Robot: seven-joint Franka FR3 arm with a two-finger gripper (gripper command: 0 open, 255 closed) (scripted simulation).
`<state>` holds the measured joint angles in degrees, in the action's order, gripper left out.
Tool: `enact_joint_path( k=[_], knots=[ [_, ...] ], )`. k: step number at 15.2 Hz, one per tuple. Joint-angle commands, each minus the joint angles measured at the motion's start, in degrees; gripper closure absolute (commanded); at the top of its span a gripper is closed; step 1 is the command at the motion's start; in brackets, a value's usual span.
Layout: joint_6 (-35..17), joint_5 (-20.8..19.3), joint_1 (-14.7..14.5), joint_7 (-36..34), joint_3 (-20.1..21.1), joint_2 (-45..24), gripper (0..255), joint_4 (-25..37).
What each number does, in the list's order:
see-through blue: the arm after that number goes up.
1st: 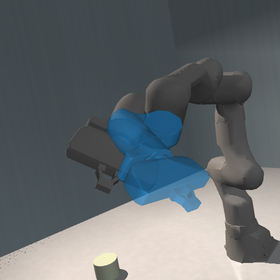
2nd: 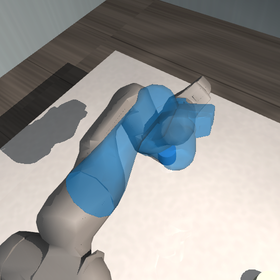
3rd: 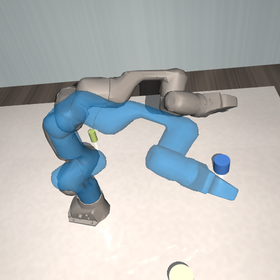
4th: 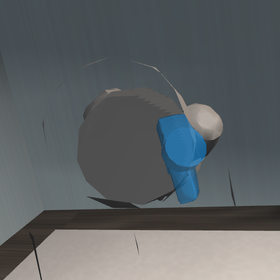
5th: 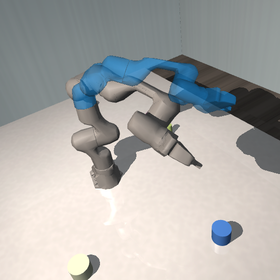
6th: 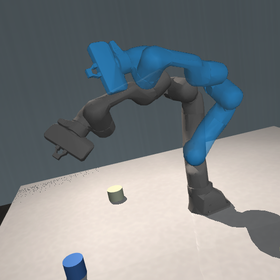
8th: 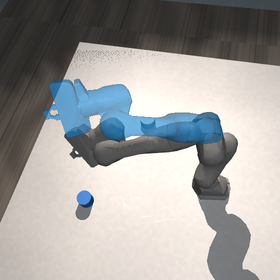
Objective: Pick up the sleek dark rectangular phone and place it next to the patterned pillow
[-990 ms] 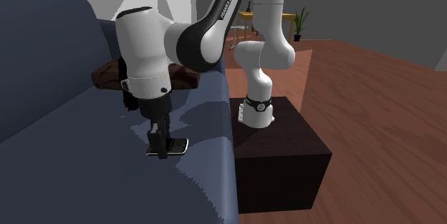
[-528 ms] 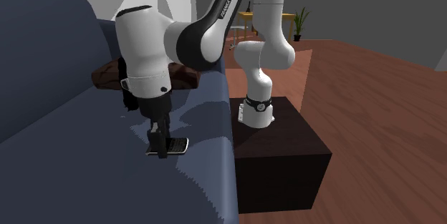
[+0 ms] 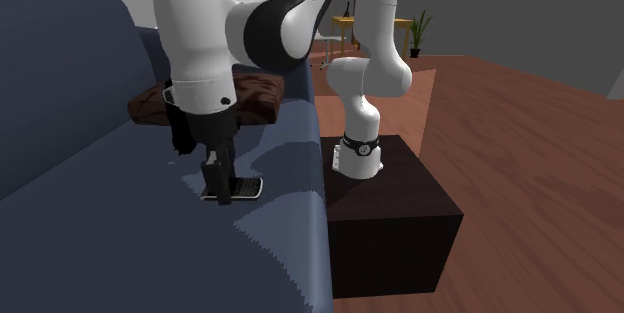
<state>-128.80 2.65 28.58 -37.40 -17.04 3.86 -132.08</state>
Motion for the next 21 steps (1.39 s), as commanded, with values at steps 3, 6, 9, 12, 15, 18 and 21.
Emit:
enact_joint_path(
  k=[3,6,9,12,15,18,21],
  knots=[
    [3.1,-0.7,0.1,-0.5,0.0,1.5,255,1.6],
    [5.4,-1.1,0.1,-0.9,0.1,2.7,255,2.9],
    [7.7,-1.5,0.1,-1.3,0.3,3.6,255,4.2],
    [10.0,-1.8,0.1,-1.6,0.4,4.5,255,5.7],
    [12.4,-2.0,0.1,-1.9,0.5,5.3,255,7.3],
    [14.7,-2.2,0.1,-2.1,0.6,5.9,255,9.0],
    [17.0,-2.3,0.1,-2.3,0.7,6.5,255,10.8]
  ],
)
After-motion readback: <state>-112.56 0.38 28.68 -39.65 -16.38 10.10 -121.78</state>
